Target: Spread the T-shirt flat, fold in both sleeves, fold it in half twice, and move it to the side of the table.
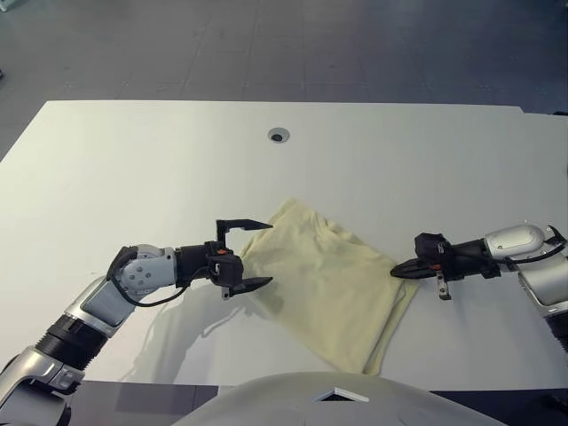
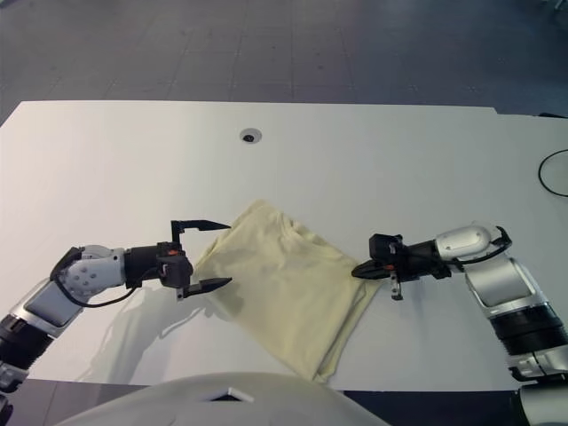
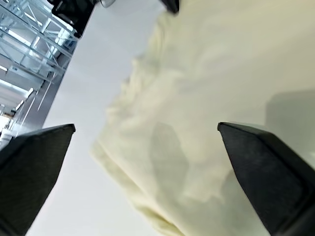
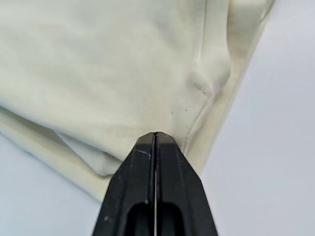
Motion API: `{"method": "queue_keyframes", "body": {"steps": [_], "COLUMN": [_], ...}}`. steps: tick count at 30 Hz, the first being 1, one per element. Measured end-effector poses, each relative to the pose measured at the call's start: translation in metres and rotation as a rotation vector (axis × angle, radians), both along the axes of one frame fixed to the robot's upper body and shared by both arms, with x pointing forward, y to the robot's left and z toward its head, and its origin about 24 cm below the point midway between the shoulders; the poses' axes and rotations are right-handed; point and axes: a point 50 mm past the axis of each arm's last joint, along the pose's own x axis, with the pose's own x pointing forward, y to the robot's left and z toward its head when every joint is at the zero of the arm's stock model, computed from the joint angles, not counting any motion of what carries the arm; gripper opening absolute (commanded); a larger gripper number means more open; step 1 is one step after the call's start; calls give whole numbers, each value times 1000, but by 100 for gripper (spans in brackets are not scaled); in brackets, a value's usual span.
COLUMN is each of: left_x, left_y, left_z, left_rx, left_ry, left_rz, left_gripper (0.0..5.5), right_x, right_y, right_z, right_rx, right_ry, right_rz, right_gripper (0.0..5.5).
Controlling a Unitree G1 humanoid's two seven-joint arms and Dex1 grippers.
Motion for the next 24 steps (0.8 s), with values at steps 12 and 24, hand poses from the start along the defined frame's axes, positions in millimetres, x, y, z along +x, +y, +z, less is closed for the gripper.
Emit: {"method": "queue_keyframes", "body": {"steps": [12,24], "left_x": [25,85], "left_y": [15,-8], "left_z": [-2,13], "left_rx": [139,317], "left_ry": [-89,-321], "left_rz": [-22,-248], "left_gripper": [539,539], "right_x": [-10,-25], "right_y": [15,60], "right_z": [-2,-14], "right_rx": [-24,101], "right_ry": [-21,69], "right_rz": [133,216], "right_gripper": [0,0]}}
